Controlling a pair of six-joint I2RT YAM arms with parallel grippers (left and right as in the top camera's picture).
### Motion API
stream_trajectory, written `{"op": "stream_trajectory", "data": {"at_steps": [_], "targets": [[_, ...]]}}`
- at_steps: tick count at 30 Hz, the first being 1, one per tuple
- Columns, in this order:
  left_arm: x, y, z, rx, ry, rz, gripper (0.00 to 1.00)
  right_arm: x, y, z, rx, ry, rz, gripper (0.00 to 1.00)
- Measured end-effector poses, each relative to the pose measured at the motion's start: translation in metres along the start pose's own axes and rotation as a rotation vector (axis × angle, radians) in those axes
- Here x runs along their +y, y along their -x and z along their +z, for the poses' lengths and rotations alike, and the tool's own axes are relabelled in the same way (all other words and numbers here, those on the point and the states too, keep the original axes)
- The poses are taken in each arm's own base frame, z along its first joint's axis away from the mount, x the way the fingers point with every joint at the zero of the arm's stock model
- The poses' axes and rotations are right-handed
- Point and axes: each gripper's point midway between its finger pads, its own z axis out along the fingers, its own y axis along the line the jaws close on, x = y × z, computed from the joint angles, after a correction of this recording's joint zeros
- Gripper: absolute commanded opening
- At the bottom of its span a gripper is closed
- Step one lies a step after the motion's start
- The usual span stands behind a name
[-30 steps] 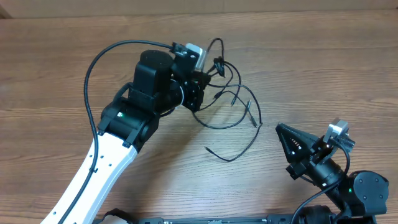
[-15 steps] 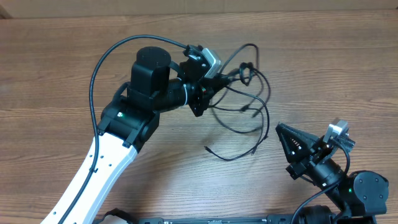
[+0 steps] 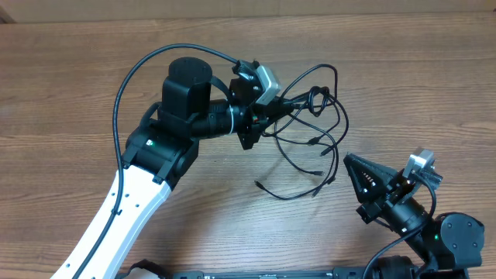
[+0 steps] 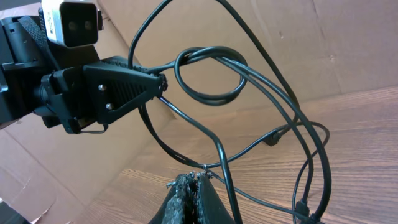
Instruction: Untangle cables
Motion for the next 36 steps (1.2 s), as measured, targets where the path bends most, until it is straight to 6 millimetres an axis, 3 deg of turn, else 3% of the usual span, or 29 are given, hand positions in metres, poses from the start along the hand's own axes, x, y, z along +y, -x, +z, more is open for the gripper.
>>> {"op": "stream_trajectory", "data": {"at_steps": [8,20,30,36], "targets": [[-0.011,-0.018,-0.001,0.059,-0.061,0.062,0.04,0.0,0.0,0.0,0.0,0.0,0.0,0.04],[-0.035,-0.017,0.003,0.045,-0.166,0.169,0.04,0.0,0.0,0.0,0.0,0.002,0.0,0.05],[-0.061,-0.022,0.032,0.092,-0.12,0.261,0.04,0.013,0.001,0.0,0.006,0.067,-0.025,0.52],[-0.073,-0.02,0.043,0.093,-0.097,0.303,0.04,0.015,0.0,-0.001,0.014,0.08,-0.032,0.52]]}}
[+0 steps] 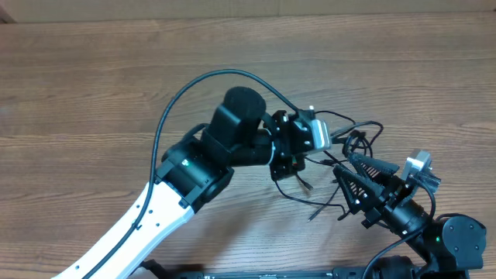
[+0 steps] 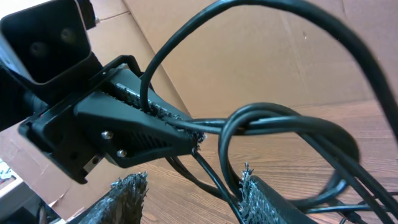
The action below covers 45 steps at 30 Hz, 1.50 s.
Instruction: Untangle cables
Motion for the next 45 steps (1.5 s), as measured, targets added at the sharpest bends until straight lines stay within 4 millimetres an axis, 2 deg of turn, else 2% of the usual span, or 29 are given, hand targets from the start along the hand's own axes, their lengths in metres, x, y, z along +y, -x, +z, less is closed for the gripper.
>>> {"op": "stream_trajectory", "data": {"at_steps": [4,6,14,20,25,27,28,37,45], "targets": [[-0.007,0.004,0.005,-0.006,-0.008,0.017,0.04,0.001,0.0,0.0,0.002,0.003,-0.007,0.51],[-0.012,0.006,0.006,-0.01,-0.023,0.022,0.04,0.0,-0.001,0.0,0.003,0.003,-0.009,0.47],[-0.026,0.01,0.006,-0.034,-0.095,0.024,0.04,0.0,-0.001,0.0,0.003,0.002,-0.014,0.46],[-0.032,0.009,0.007,-0.028,-0.117,0.017,0.04,-0.008,-0.005,0.0,0.015,-0.039,0.01,0.44],[-0.031,0.007,0.007,-0.024,-0.116,0.014,0.04,-0.009,-0.005,-0.001,0.013,-0.045,0.006,0.28],[-0.033,0.008,0.007,-0.025,-0.124,0.013,0.04,-0.011,-0.005,-0.001,0.009,-0.056,0.009,0.06],[-0.034,0.008,0.007,-0.025,-0.129,0.013,0.04,-0.011,-0.005,-0.001,0.009,-0.058,0.014,0.04],[-0.029,0.005,0.008,-0.014,-0.103,0.012,0.04,-0.01,-0.005,-0.001,0.01,-0.053,0.007,0.04],[0.002,-0.007,0.008,0.056,0.092,-0.128,0.04,0.0,0.004,0.0,-0.018,-0.006,-0.028,0.04]]}}
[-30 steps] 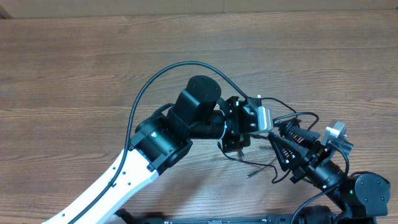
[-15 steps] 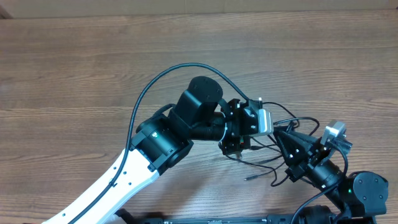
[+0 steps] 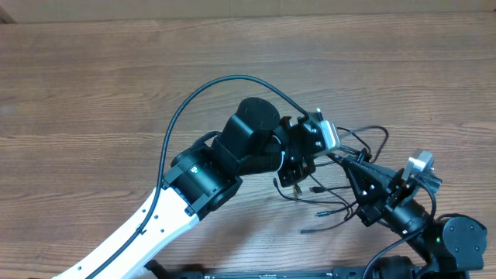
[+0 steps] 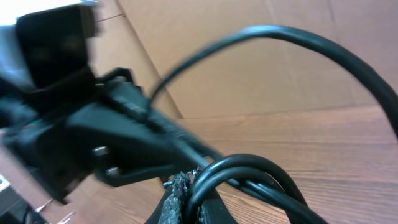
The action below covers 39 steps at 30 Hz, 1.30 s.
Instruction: Untangle cables
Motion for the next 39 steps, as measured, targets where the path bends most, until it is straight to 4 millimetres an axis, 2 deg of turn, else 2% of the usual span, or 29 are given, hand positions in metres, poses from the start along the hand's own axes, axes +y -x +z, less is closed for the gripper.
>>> {"op": "stream_trajectory", "data": {"at_steps": [7,15,20,27,31,34,36,39], "targets": [[0.022,-0.017,-0.003,0.066,0.125,-0.171,0.04,0.011,0.003,0.001,0.002,0.061,-0.02,0.04],[0.026,-0.039,-0.01,0.157,0.165,-0.233,0.04,0.02,0.003,0.001,0.007,0.113,-0.033,0.04],[0.029,-0.06,-0.016,0.251,0.213,-0.258,0.04,0.021,0.001,0.001,0.021,0.128,-0.017,0.04],[0.032,-0.096,-0.007,0.393,0.228,-0.298,0.04,0.02,-0.003,0.003,0.035,0.133,-0.005,0.04],[0.053,-0.149,-0.003,0.581,0.318,-0.351,0.04,0.034,0.008,-0.003,-0.007,0.175,-0.058,0.04],[0.063,-0.188,0.002,0.705,0.358,-0.389,0.04,0.036,0.009,-0.004,-0.008,0.182,-0.063,0.04],[0.064,-0.194,0.005,0.721,0.363,-0.393,0.04,0.037,0.009,-0.004,-0.008,0.183,-0.063,0.04],[0.067,-0.191,0.008,0.702,0.367,-0.388,0.04,0.037,0.009,-0.004,-0.008,0.183,-0.063,0.04]]}}
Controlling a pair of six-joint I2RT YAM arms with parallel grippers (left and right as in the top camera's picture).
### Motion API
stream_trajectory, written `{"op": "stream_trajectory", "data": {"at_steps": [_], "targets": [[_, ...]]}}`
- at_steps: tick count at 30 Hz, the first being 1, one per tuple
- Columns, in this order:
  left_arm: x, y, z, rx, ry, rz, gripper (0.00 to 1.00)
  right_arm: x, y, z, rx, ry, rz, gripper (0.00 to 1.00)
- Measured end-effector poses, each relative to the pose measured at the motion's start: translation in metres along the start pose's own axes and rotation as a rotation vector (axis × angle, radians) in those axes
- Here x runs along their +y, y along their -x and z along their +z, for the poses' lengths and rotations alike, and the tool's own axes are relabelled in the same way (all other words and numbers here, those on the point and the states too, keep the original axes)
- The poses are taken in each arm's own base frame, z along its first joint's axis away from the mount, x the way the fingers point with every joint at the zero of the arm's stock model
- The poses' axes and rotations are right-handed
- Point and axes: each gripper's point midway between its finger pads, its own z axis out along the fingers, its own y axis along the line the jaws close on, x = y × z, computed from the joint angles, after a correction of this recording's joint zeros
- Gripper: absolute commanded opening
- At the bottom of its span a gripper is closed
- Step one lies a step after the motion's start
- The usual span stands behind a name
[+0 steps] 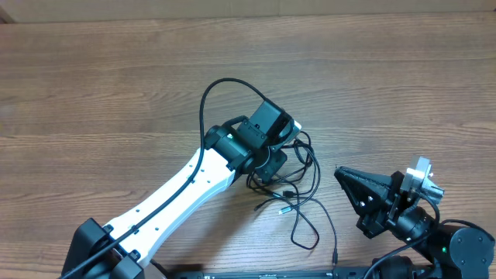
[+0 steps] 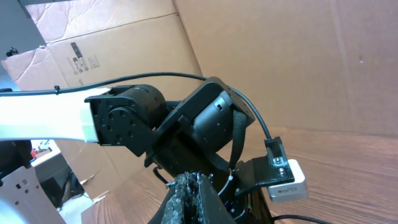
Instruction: Untangle cables
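The tangle of thin black cables [image 1: 301, 169] lies on the wooden table [image 1: 93, 93], with loose ends trailing toward the front [image 1: 310, 232]. My left gripper [image 1: 268, 166] points down into the tangle's left side, and its jaws are hidden under the wrist. My right gripper [image 1: 339, 172] is shut with nothing in it, to the right of the cables and apart from them. In the right wrist view its shut gripper [image 2: 190, 180] faces the left arm's wrist [image 2: 205, 124]; only a short piece of cable shows there.
The left arm [image 1: 178, 194] stretches from the front left to the middle of the table, its own black lead [image 1: 225, 85] arching above it. Its wrist camera [image 2: 285, 180] sits close in front of my right gripper. Cardboard boxes [image 2: 93, 56] stand behind.
The left gripper has moved left and down to the table with the tangle. The right gripper, which was shut against a cable loop, now stands back to the right, shut and empty. Cable ends lie spread forward.
The left gripper first held the tangle raised at the back with my right gripper shut and apart. Then the right stood open round the cables at the left's fingertips, then shut at a loop. Now the cables lie on the table and the right is clear.
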Motion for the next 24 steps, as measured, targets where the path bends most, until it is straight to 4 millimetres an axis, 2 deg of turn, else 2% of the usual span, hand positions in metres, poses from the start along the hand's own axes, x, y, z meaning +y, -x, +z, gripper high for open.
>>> {"op": "stream_trajectory", "data": {"at_steps": [4,7,8,12,16,18,21,24], "targets": [[-0.001,0.009,0.0,-0.038,-0.007,0.001,0.04,0.0,0.0,0.0,0.0,0.0,0.0,0.06],[-0.002,0.016,-0.001,-0.064,-0.01,0.002,0.04,-0.005,-0.004,0.0,0.013,-0.023,0.025,0.2],[-0.002,0.018,-0.001,-0.074,-0.012,0.002,0.04,-0.009,-0.006,0.0,0.017,-0.044,0.036,0.27],[-0.003,0.031,-0.002,-0.126,-0.018,0.005,0.04,-0.036,-0.017,-0.004,0.031,-0.184,0.114,0.36],[-0.012,0.044,-0.009,-0.188,-0.069,0.026,0.04,-0.067,-0.029,-0.013,0.036,-0.356,0.177,0.38],[-0.017,0.049,-0.017,-0.222,-0.097,0.04,0.04,-0.081,-0.033,-0.019,0.033,-0.439,0.192,0.38],[-0.025,0.058,-0.037,-0.286,-0.136,0.055,0.04,-0.09,-0.034,-0.024,0.024,-0.497,0.197,0.38],[-0.033,0.069,-0.066,-0.377,-0.18,0.077,0.04,-0.095,-0.033,-0.026,0.013,-0.528,0.195,0.38]]}}
